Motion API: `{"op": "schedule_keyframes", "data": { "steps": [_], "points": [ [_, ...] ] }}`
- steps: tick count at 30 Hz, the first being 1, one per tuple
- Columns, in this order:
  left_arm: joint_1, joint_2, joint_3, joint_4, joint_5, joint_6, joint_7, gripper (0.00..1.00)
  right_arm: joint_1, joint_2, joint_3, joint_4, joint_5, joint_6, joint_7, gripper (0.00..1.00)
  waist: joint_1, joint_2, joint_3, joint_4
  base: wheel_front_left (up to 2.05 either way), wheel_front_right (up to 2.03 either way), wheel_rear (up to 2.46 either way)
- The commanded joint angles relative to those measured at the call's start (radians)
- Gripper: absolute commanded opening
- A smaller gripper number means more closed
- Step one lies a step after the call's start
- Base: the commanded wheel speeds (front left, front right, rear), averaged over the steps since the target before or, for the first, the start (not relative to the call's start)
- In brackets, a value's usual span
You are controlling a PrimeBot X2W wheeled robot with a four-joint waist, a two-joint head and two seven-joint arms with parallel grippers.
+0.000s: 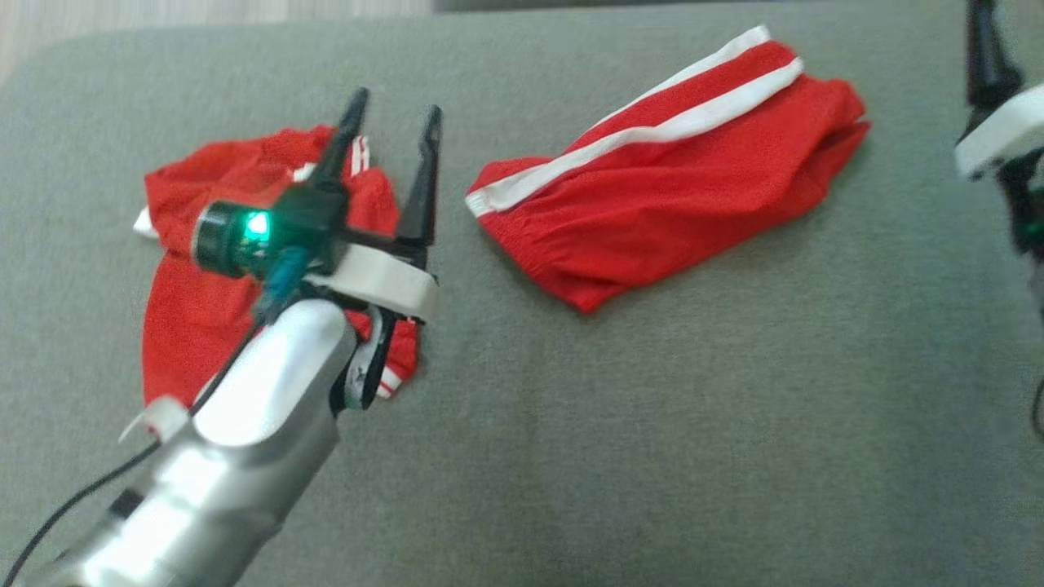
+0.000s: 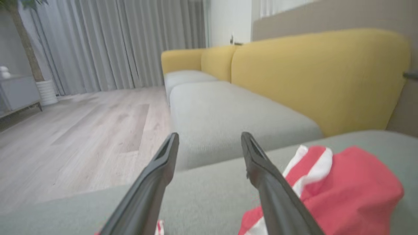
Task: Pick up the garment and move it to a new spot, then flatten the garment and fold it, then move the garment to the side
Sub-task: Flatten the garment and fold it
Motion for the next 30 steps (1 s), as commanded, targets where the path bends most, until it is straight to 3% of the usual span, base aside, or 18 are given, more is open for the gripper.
{"op": "schedule_keyframes", "data": {
  "steps": [1, 8, 18, 24, 30],
  "points": [
    [-0.007, 0.034, 0.062, -0.057, 0.021, 0.013, -0.009, 1.00, 0.026, -0.001, 0.008, -0.049, 0.011, -0.001, -0.017, 1.00, 0.0003, -0.0001, -0.042, -0.032, 0.00, 0.00, 0.00],
    [0.219, 0.055, 0.217, -0.242, 0.122, 0.027, -0.009, 1.00, 0.260, 0.052, -0.054, -0.247, 0.017, -0.001, -0.028, 1.00, 0.0003, -0.0001, -0.113, -0.079, 0.00, 0.00, 0.00],
    [0.501, -0.028, 0.356, -0.285, 0.192, -0.025, -0.009, 1.00, 0.626, 0.227, -0.234, -0.471, -0.134, -0.001, 0.002, 1.00, 0.0003, -0.0001, -0.161, -0.106, 0.00, 0.00, 0.00],
    [0.523, -0.068, 0.400, -0.284, 0.241, -0.070, -0.009, 1.00, 0.684, 0.277, -0.301, -0.574, -0.219, -0.001, 0.069, 1.00, 0.0003, -0.0001, -0.131, -0.089, 0.00, 0.00, 0.00],
    [0.486, -0.100, 0.424, -0.269, 0.293, -0.122, -0.009, 1.00, 0.629, 0.288, -0.362, -0.661, -0.278, -0.001, 0.180, 1.00, 0.0003, -0.0001, -0.048, -0.046, 0.00, 0.00, 0.00]
  ]
}}
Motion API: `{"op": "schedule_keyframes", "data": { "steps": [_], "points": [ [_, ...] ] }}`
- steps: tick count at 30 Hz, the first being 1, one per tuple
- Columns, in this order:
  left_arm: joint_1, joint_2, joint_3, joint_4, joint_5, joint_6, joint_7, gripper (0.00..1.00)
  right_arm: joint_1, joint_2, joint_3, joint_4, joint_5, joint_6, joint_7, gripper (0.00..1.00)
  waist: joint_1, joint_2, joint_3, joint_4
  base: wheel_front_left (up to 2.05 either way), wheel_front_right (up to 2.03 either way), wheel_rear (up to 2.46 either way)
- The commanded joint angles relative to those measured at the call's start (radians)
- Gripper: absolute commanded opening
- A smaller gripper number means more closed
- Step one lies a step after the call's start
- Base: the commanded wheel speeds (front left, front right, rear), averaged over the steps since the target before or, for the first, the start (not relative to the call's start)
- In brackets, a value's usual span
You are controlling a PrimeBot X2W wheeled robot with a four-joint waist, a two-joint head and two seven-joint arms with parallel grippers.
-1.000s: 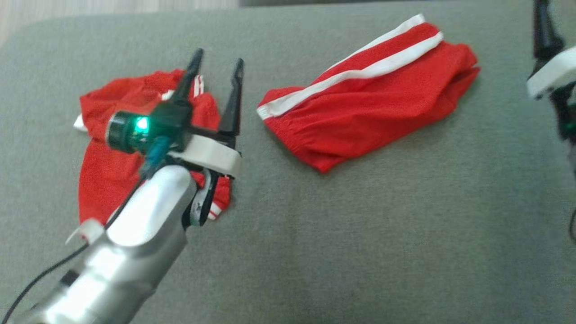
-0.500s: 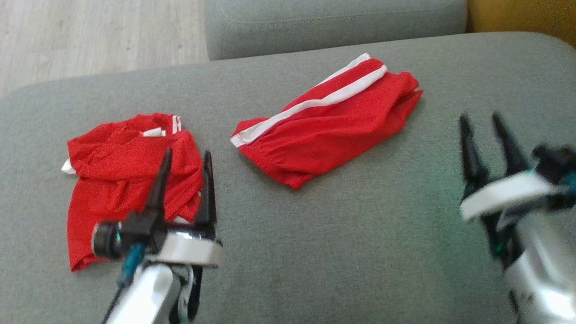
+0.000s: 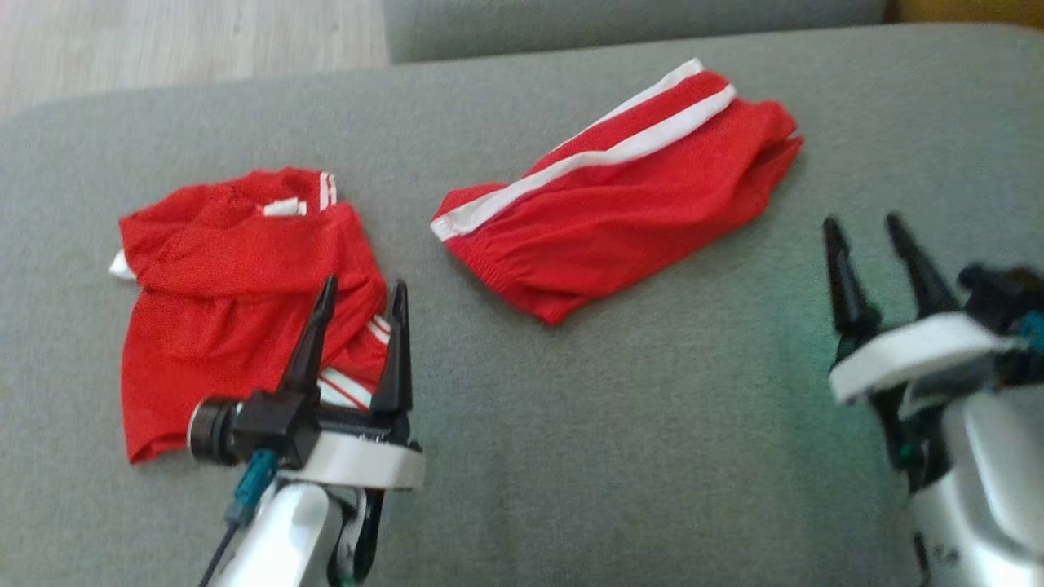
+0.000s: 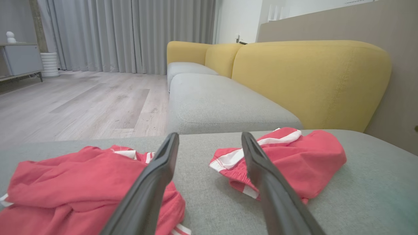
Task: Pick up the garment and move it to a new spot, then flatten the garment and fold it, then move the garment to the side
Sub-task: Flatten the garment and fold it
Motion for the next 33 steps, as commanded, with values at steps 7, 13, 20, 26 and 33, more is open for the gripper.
{"op": "schedule_keyframes", "data": {
  "steps": [7, 13, 20, 26, 33],
  "points": [
    [-0.102, -0.038, 0.053, -0.006, 0.051, -0.048, -0.005, 1.00, -0.254, 0.014, -0.124, 0.053, -0.036, -0.001, 0.207, 1.00, 0.0000, -0.0001, 0.135, 0.090, 0.00, 0.00, 0.00],
    [-0.141, -0.079, 0.040, 0.008, 0.074, -0.082, -0.005, 1.00, -0.448, -0.006, -0.240, 0.254, -0.108, -0.001, 0.315, 1.00, 0.0000, -0.0001, 0.197, 0.157, 0.00, 0.00, 0.00],
    [-0.161, -0.103, 0.030, -0.001, 0.066, -0.097, -0.005, 1.00, -0.588, -0.056, -0.322, 0.491, -0.250, -0.001, 0.355, 1.00, 0.0000, -0.0001, 0.238, 0.203, 0.00, 0.00, 0.00],
    [-0.181, -0.106, 0.024, -0.008, 0.068, -0.098, -0.005, 1.00, -0.657, -0.067, -0.335, 0.632, -0.317, -0.001, 0.372, 1.00, 0.0000, -0.0001, 0.262, 0.215, 0.00, 0.00, 0.00],
    [-0.192, -0.107, 0.028, -0.006, 0.068, -0.090, -0.005, 1.00, -0.694, -0.087, -0.214, 0.719, -0.279, -0.001, 0.368, 0.00, 0.0000, -0.0001, 0.255, 0.199, 0.00, 0.00, 0.00]
  ]
}}
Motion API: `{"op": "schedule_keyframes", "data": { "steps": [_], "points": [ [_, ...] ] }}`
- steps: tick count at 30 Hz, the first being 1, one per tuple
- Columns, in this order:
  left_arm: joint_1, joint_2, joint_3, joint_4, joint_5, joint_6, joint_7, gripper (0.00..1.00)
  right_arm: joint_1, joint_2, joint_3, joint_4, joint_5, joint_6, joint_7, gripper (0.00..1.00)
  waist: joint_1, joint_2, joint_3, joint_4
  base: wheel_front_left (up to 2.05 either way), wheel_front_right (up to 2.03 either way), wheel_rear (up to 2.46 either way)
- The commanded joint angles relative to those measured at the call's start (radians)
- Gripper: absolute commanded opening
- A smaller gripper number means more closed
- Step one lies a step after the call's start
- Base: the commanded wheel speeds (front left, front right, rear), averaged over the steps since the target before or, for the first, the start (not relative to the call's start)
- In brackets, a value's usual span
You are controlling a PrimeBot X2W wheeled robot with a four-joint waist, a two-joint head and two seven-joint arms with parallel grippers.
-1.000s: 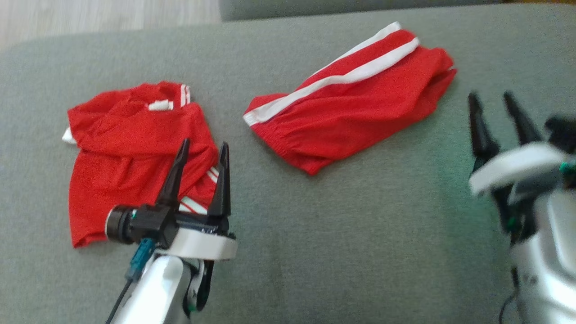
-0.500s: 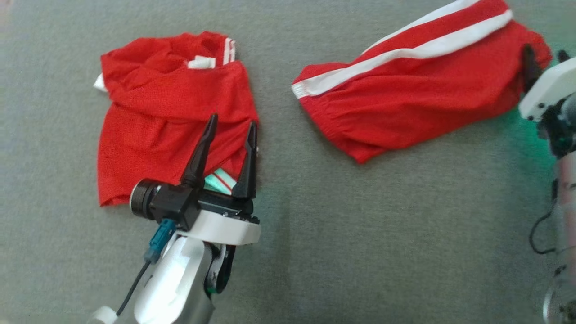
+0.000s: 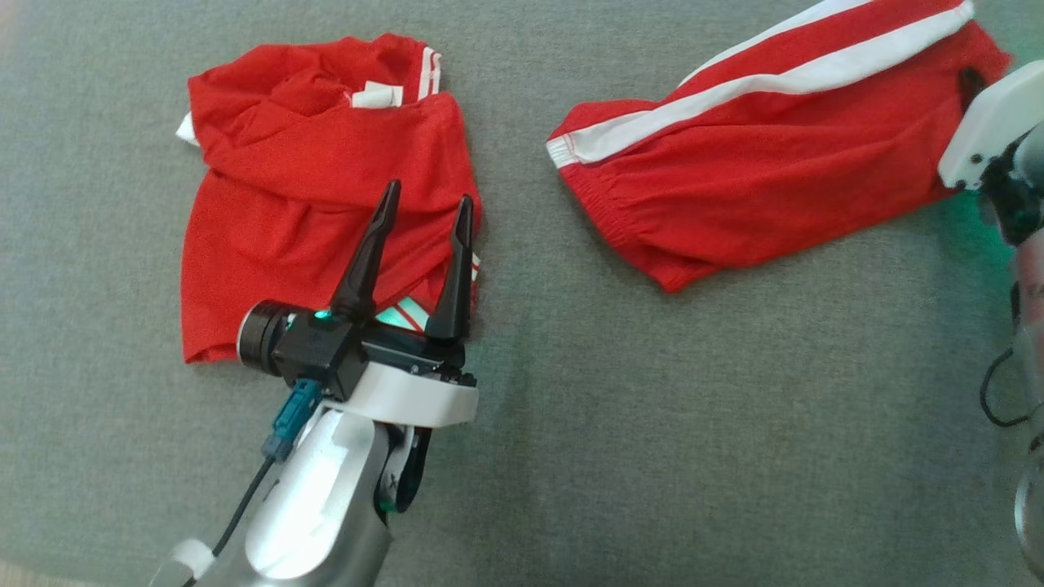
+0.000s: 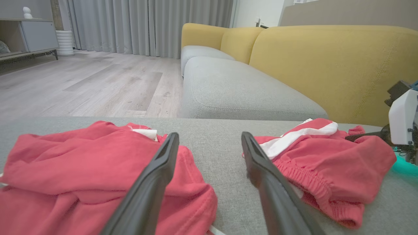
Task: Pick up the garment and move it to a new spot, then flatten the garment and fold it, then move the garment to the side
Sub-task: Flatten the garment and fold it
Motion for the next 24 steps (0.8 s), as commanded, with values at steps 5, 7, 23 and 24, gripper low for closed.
{"op": "schedule_keyframes", "data": {
  "steps": [5, 7, 23, 24],
  "points": [
    [-0.015, 0.004, 0.034, -0.026, 0.009, 0.007, -0.005, 1.00, 0.003, -0.048, 0.094, 0.027, 0.073, -0.001, -0.015, 0.00, -0.0001, 0.0000, -0.033, -0.034, 0.00, 0.00, 0.00],
    [-0.008, 0.004, 0.040, -0.024, 0.012, 0.006, -0.005, 1.00, 0.010, -0.073, 0.113, 0.025, 0.100, -0.001, -0.028, 0.00, -0.0001, 0.0000, -0.047, -0.048, 0.00, 0.00, 0.00],
    [0.033, 0.004, 0.069, -0.011, 0.040, -0.017, -0.005, 1.00, 0.130, -0.262, 0.068, 0.078, 0.197, -0.001, -0.169, 0.00, -0.0001, 0.0000, -0.102, -0.107, 0.00, 0.00, 0.00],
    [0.034, 0.004, 0.070, -0.010, 0.041, -0.018, -0.005, 1.00, 0.129, -0.257, 0.065, 0.083, 0.197, -0.001, -0.181, 0.00, -0.0001, 0.0000, -0.103, -0.108, 0.00, 0.00, 0.00]
  ]
}}
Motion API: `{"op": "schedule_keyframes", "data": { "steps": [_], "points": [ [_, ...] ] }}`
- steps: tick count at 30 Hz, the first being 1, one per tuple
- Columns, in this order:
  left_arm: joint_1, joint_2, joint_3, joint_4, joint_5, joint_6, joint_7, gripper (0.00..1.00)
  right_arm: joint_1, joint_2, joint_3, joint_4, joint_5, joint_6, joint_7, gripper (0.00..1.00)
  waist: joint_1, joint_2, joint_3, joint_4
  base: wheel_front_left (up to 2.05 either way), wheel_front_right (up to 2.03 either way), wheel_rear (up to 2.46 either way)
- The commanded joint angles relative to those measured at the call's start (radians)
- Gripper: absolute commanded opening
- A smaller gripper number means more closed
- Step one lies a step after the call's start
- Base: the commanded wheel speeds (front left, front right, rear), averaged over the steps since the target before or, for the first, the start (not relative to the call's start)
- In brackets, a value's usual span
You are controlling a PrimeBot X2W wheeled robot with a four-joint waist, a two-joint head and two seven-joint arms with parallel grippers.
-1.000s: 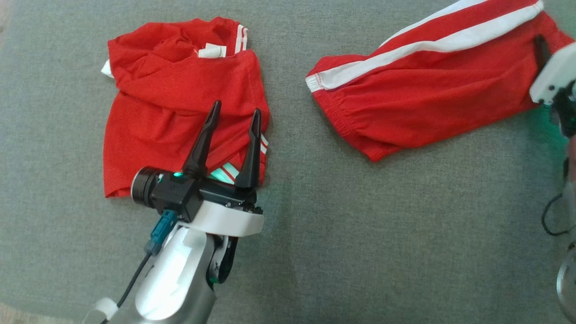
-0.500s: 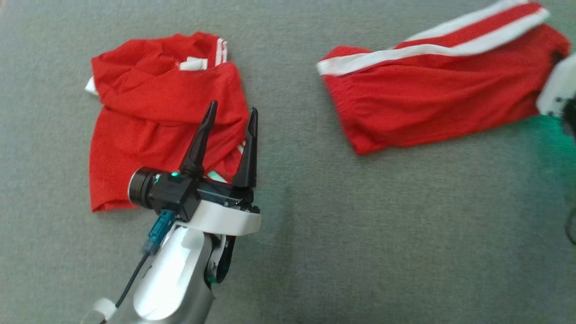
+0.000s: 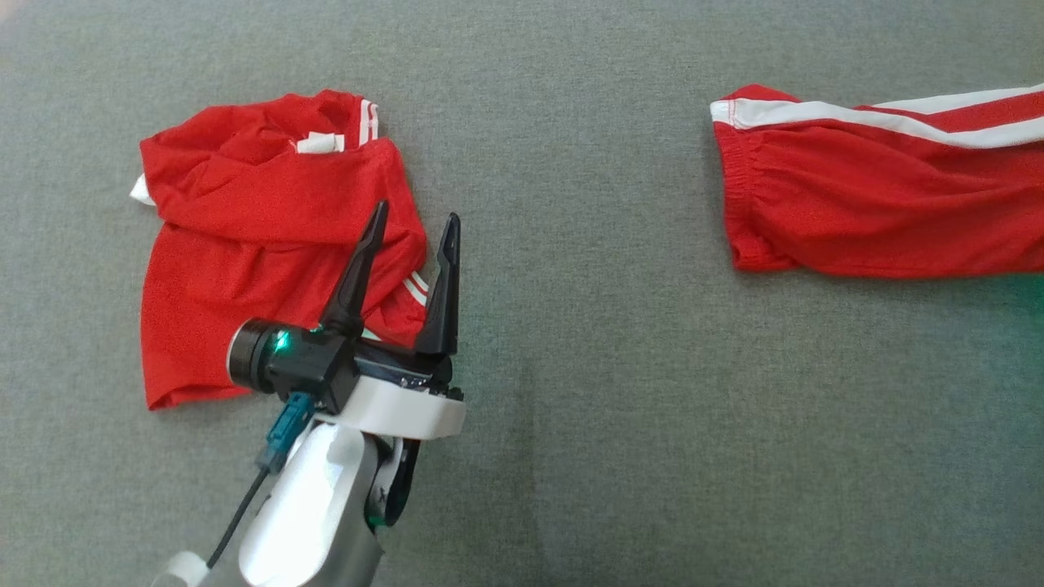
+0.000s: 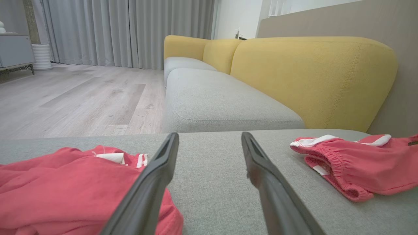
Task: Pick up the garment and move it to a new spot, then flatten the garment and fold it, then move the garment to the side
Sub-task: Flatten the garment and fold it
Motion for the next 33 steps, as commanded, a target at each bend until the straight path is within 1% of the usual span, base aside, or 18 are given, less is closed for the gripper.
{"op": "schedule_keyframes", "data": {
  "steps": [1, 6, 10, 13, 17, 20, 21, 24, 27, 33],
  "points": [
    [0.002, 0.005, 0.036, -0.025, 0.009, -0.001, -0.005, 1.00, -0.005, -0.009, 0.007, -0.022, 0.004, -0.001, -0.027, 0.00, 0.0000, -0.0001, -0.002, 0.000, 0.00, 0.00, 0.00],
    [0.006, 0.005, 0.044, -0.016, 0.014, -0.005, -0.005, 1.00, -0.015, 0.037, 0.021, -0.030, 0.021, -0.001, -0.093, 0.00, 0.0000, -0.0001, -0.014, -0.002, 0.00, 0.00, 0.00],
    [0.011, 0.005, 0.052, -0.013, 0.019, -0.006, -0.005, 1.00, -0.018, 0.076, 0.048, -0.051, 0.065, -0.001, -0.128, 0.00, 0.0000, -0.0001, -0.029, -0.003, 0.00, 0.00, 0.00],
    [0.018, 0.005, 0.060, -0.009, 0.020, -0.007, -0.005, 1.00, -0.011, 0.110, 0.098, -0.091, 0.112, -0.001, -0.143, 0.00, 0.0000, -0.0001, -0.046, -0.007, 0.00, 0.00, 0.00],
    [0.031, 0.005, 0.070, -0.004, 0.018, -0.006, -0.005, 1.00, 0.012, 0.148, 0.189, -0.174, 0.211, -0.001, -0.147, 0.00, 0.0000, -0.0001, -0.075, -0.014, 0.00, 0.00, 0.00],
    [0.037, 0.005, 0.075, -0.007, 0.017, -0.006, -0.005, 1.00, 0.032, 0.158, 0.268, -0.256, 0.298, -0.001, -0.143, 0.00, 0.0000, -0.0001, -0.089, -0.017, 0.00, 0.00, 0.00],
    [0.037, 0.005, 0.075, -0.007, 0.017, -0.006, -0.005, 1.00, 0.032, 0.158, 0.268, -0.256, 0.298, -0.001, -0.143, 0.00, 0.0000, -0.0001, -0.089, -0.017, 0.00, 0.00, 0.00],
    [0.042, 0.005, 0.080, -0.006, 0.017, -0.007, -0.005, 1.00, 0.056, 0.155, 0.348, -0.332, 0.366, -0.001, -0.141, 0.00, 0.0000, -0.0001, -0.100, -0.015, 0.00, 0.00, 0.00],
    [0.050, 0.005, 0.082, -0.007, 0.015, -0.007, -0.005, 1.00, 0.072, 0.160, 0.401, -0.386, 0.420, -0.001, -0.146, 0.00, 0.0000, -0.0001, -0.115, -0.009, 0.00, 0.00, 0.00],
    [0.074, 0.005, 0.086, -0.011, 0.014, -0.006, -0.005, 1.00, 0.094, 0.176, 0.498, -0.433, 0.467, -0.001, -0.152, 0.00, 0.0000, -0.0001, -0.131, 0.013, 0.00, 0.00, 0.00]
  ]
}}
